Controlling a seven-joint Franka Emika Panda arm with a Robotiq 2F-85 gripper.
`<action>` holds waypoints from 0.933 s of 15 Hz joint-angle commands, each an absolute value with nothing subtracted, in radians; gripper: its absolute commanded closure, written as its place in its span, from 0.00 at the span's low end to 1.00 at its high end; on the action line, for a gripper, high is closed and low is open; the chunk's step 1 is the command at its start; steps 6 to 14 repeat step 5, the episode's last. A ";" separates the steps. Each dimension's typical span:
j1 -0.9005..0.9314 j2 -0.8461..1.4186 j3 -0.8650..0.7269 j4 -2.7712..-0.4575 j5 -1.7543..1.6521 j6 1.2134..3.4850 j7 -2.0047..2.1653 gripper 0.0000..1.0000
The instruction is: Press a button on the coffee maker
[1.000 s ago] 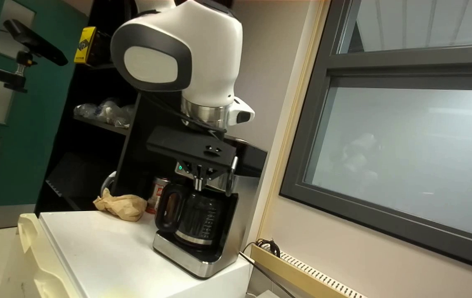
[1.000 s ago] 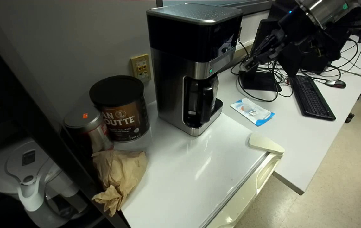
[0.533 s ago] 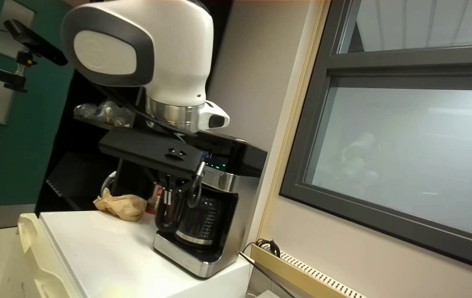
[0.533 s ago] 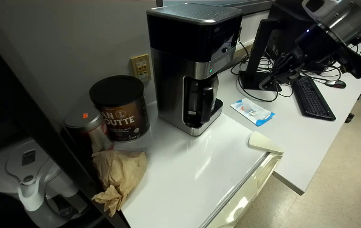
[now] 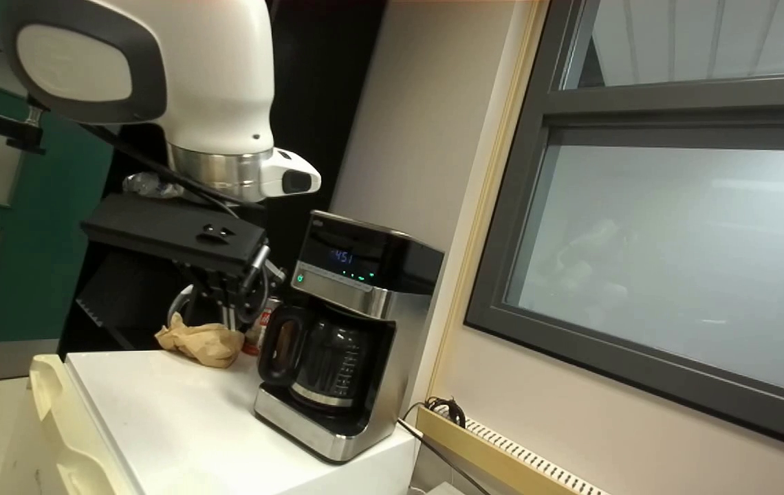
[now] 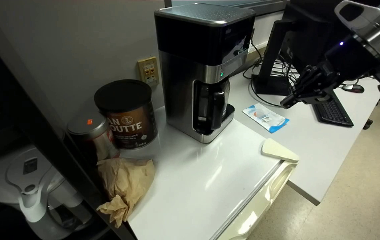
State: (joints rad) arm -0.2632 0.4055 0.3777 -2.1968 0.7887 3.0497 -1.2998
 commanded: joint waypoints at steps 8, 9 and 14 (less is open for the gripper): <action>-0.349 0.331 0.506 -2.315 0.829 3.097 -1.403 1.00; -0.349 0.331 0.506 -2.315 0.829 3.097 -1.403 1.00; -0.349 0.331 0.506 -2.315 0.829 3.097 -1.403 1.00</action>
